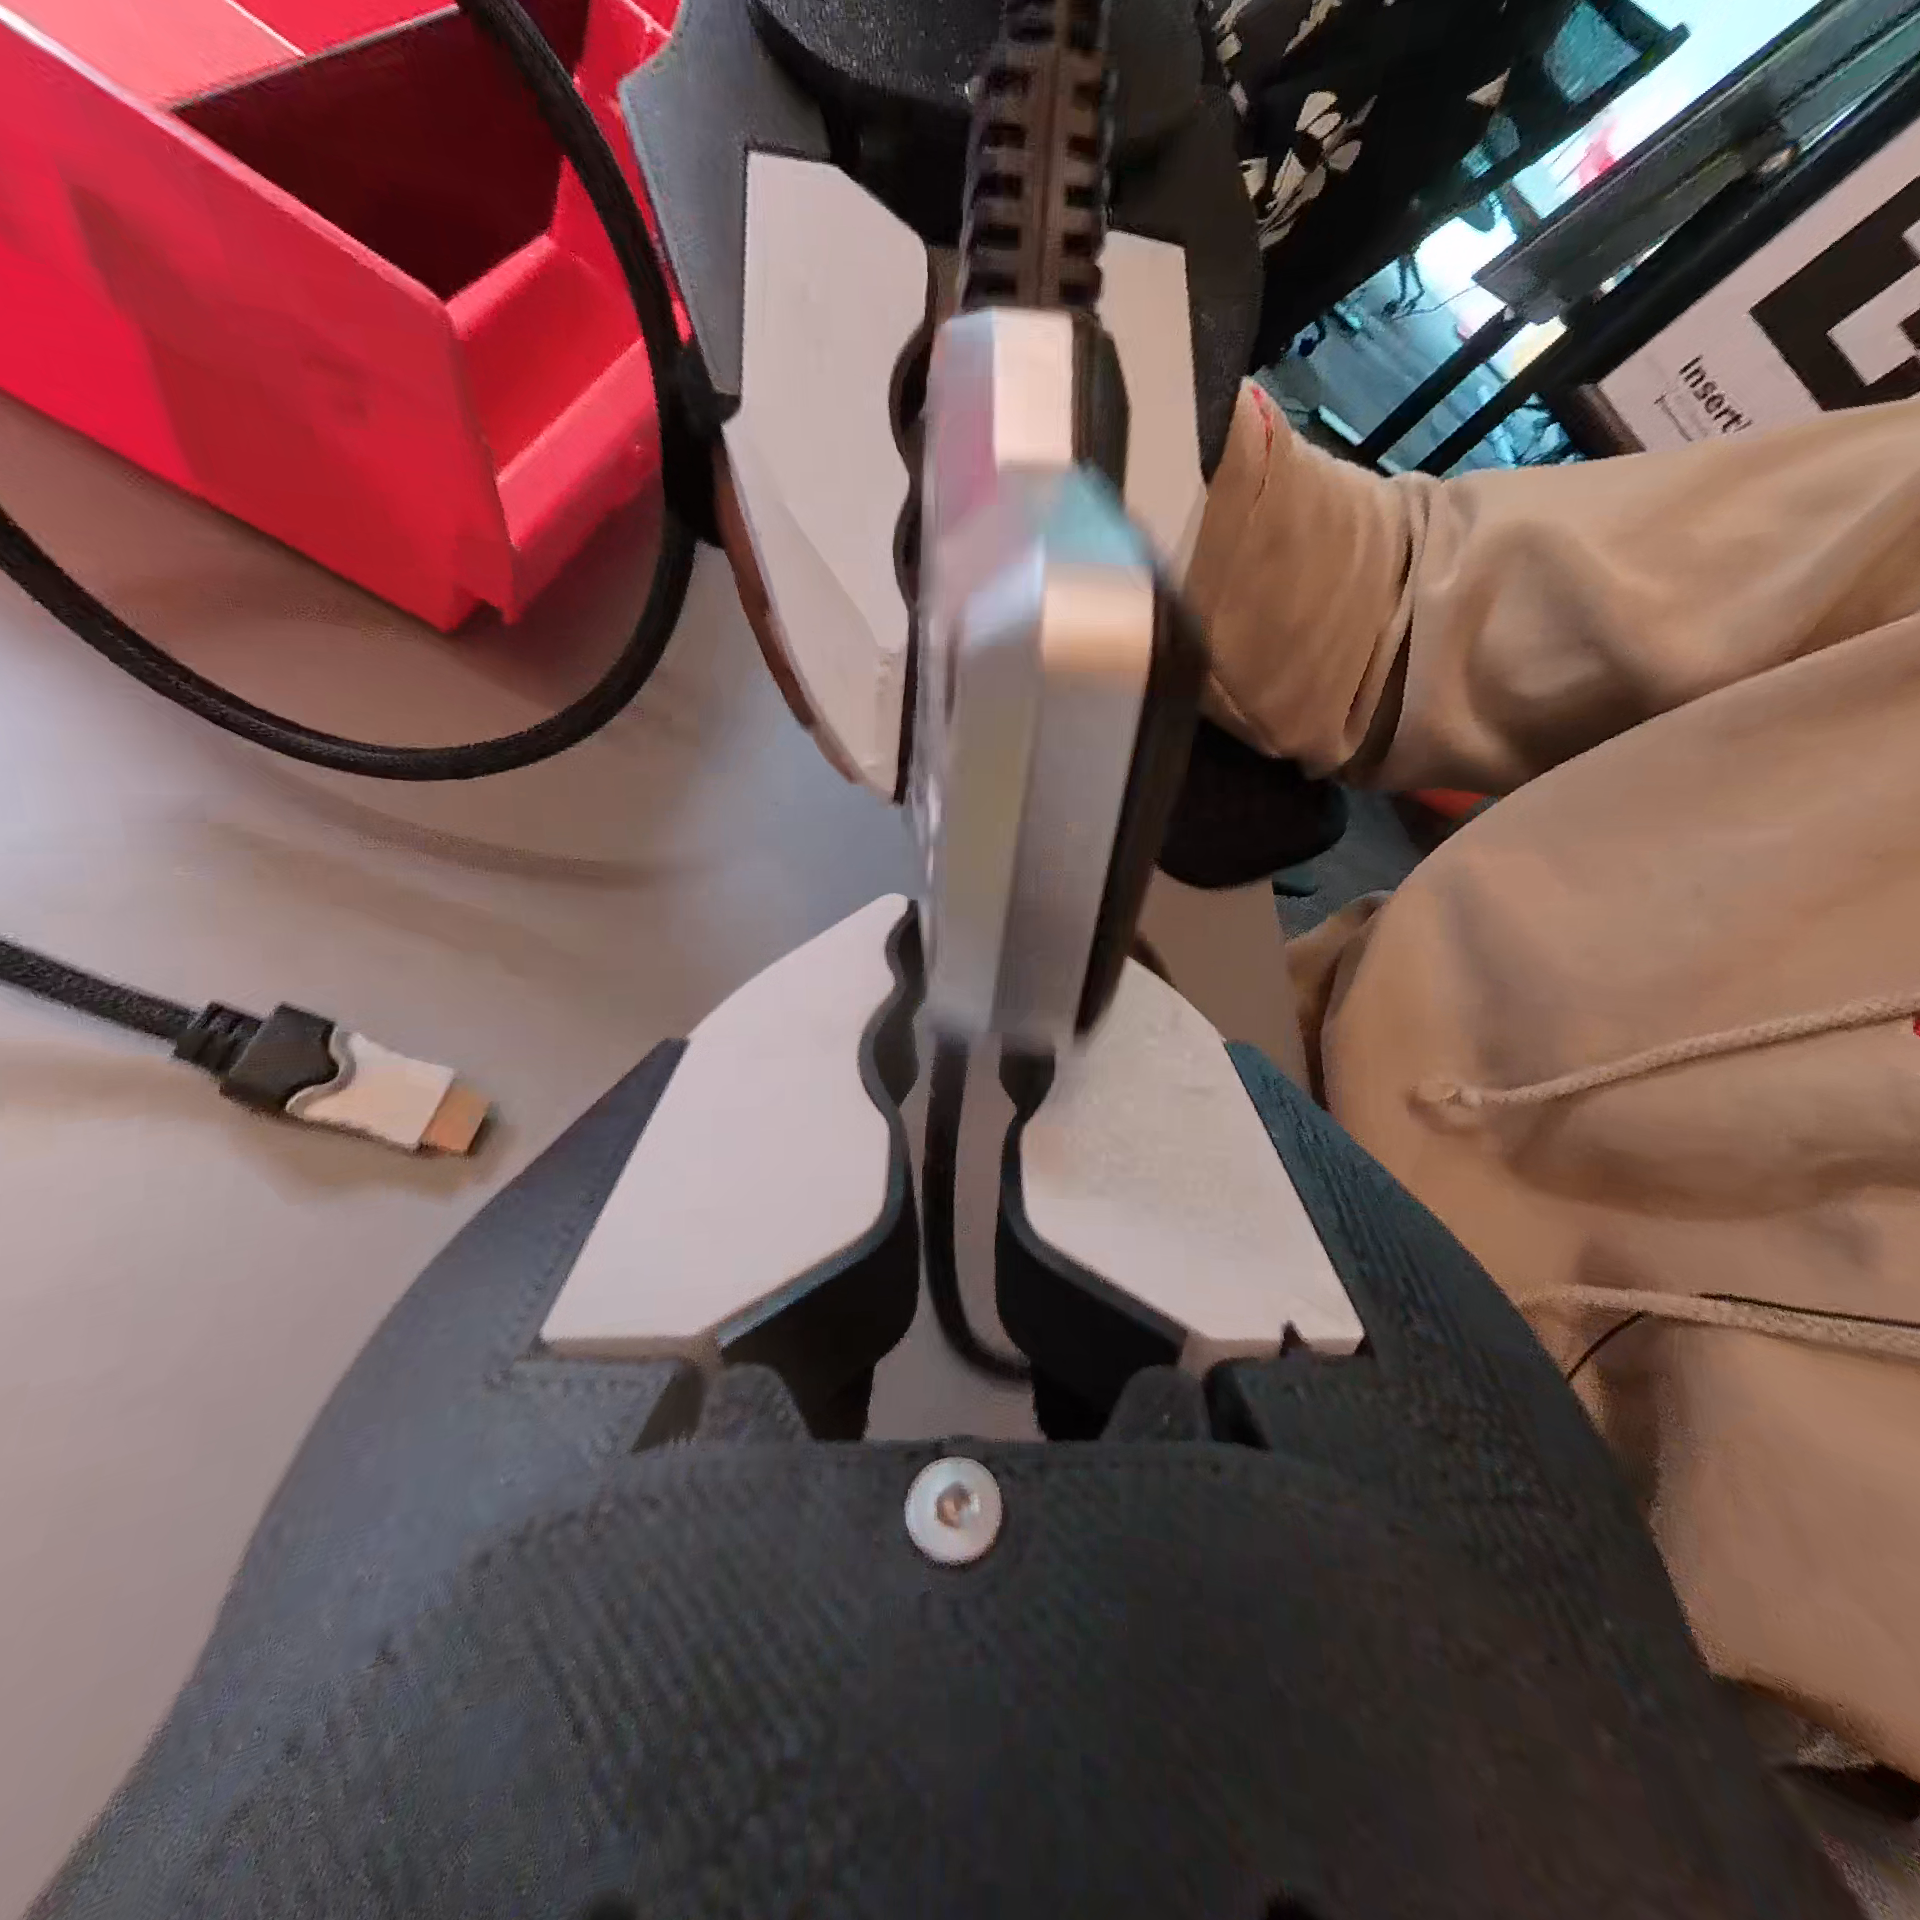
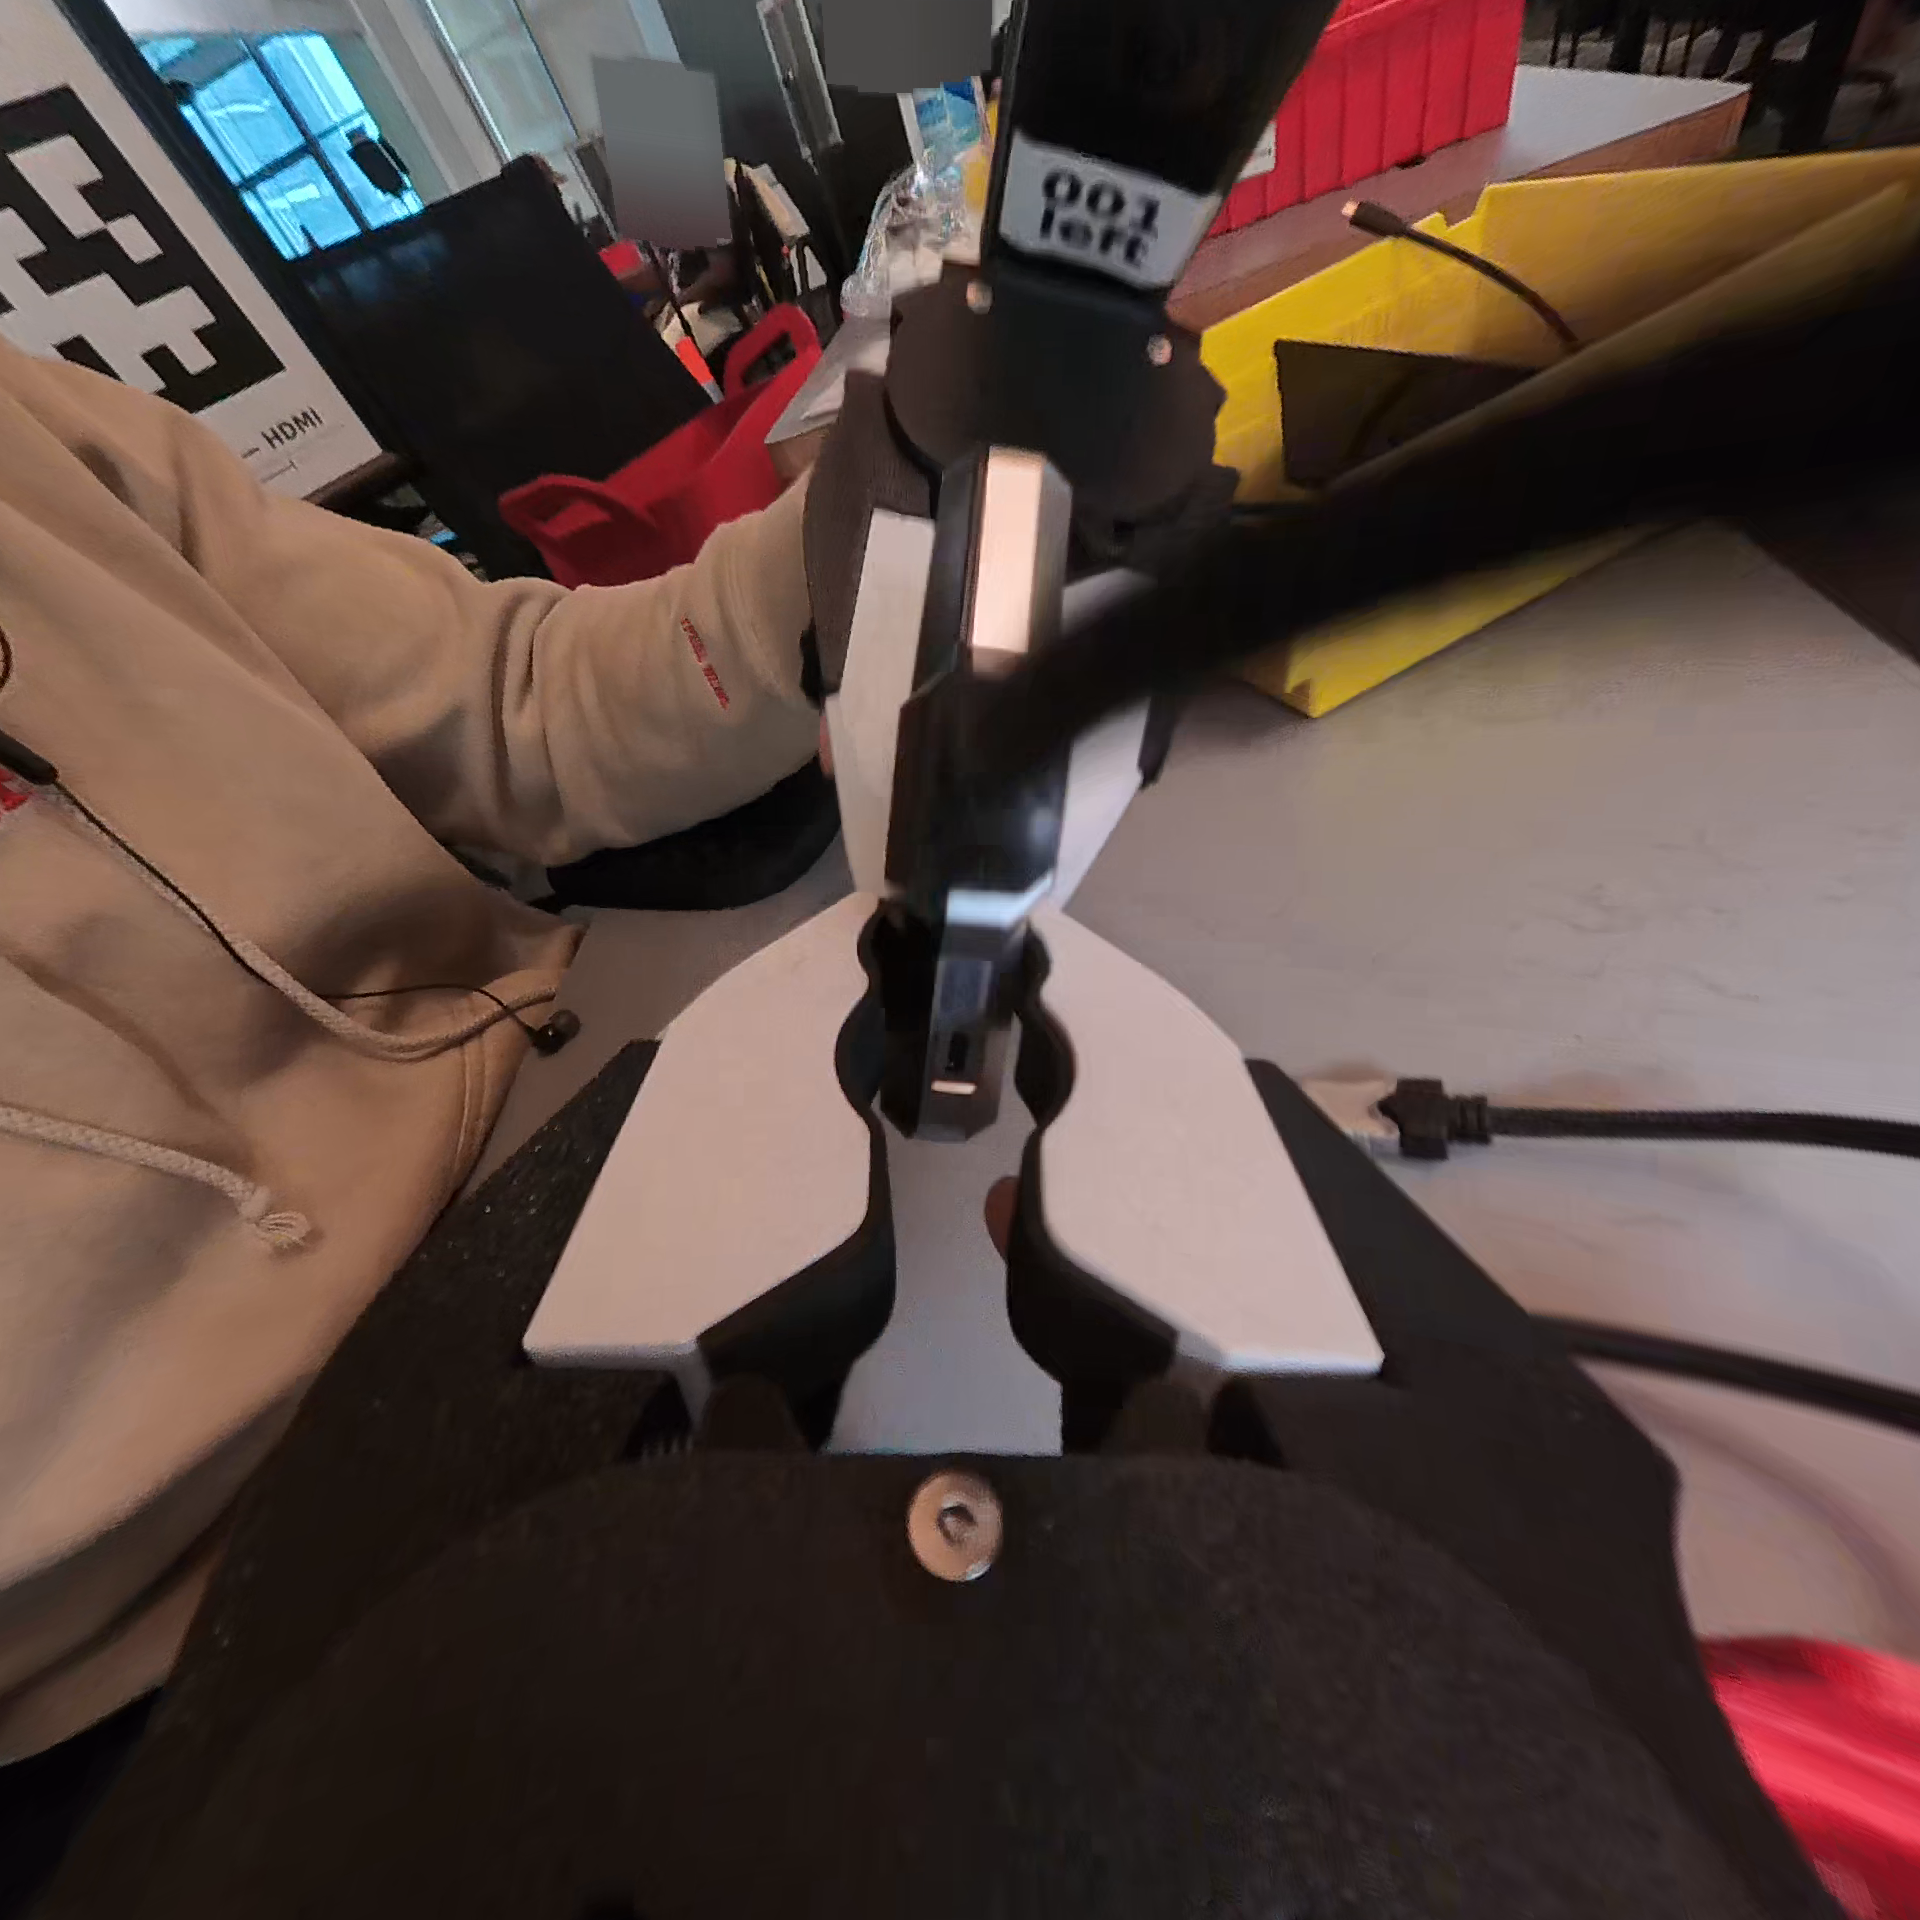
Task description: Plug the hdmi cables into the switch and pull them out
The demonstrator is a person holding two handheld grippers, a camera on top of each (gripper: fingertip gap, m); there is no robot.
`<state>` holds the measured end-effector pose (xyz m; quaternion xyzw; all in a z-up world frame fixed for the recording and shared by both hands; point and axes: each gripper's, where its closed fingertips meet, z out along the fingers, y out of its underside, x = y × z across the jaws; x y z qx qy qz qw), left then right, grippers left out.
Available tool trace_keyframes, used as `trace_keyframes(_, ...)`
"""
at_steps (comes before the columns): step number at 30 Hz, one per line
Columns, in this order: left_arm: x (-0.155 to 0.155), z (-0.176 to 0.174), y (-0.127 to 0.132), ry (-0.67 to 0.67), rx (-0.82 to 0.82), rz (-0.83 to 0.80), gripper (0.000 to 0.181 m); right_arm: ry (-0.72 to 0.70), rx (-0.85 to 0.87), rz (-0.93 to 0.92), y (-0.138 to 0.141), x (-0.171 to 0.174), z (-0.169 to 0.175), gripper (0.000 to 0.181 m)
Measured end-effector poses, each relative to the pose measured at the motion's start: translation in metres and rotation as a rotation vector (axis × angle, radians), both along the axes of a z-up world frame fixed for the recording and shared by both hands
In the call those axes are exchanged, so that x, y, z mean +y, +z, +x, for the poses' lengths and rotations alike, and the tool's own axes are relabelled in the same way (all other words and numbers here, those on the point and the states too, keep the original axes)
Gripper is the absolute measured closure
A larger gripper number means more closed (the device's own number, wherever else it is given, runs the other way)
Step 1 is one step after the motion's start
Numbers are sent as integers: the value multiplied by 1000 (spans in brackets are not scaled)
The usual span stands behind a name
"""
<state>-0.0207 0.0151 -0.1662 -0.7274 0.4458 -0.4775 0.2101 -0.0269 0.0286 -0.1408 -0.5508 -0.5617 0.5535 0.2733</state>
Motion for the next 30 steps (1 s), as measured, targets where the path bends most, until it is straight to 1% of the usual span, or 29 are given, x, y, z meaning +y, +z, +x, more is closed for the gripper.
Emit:
trace_keyframes(3, 6, 8, 10, 31, -89, 1, 169, -76, 28, -16, 12, 9, -4, 159)
trace_keyframes(6, 20, 1, 23, 114, -161, 26, 169, -198, 56, -15, 25, 24, -4, 156)
trace_keyframes(8, 24, -4, 30, 142, -182, 49, 169, -247, 41, -18, 29, 29, -4, 153)
trace_keyframes(11, 26, -7, 37, 162, -182, 109, 169, -287, 82, -28, 44, 32, -1, 151)
trace_keyframes(12, 25, -6, 42, 166, -193, 129, 169, -295, 94, -38, 49, 32, 1, 154)
trace_keyframes(16, 23, -6, 52, 165, -212, 187, 169, -291, 96, 15, 59, 25, 6, 158)
trace_keyframes(18, 22, -13, 60, 169, -207, 211, 167, -283, 98, 27, 61, 22, 5, 158)
trace_keyframes(21, 28, -42, 90, 266, -236, 304, 162, -280, 117, 42, 63, 21, 5, 159)
trace_keyframes(23, 31, -72, 109, 357, -229, 369, 161, -275, 141, 33, 65, 22, 6, 159)
trace_keyframes(25, 38, -109, 119, 473, -169, 436, 159, -265, 177, 34, 69, 22, 7, 159)
trace_keyframes(27, 44, -149, 119, 561, -69, 461, 157, -263, 202, 27, 71, 24, 9, 159)
trace_keyframes(30, 45, -204, 94, 622, 139, 400, 154, -255, 206, 17, 69, 27, 10, 159)
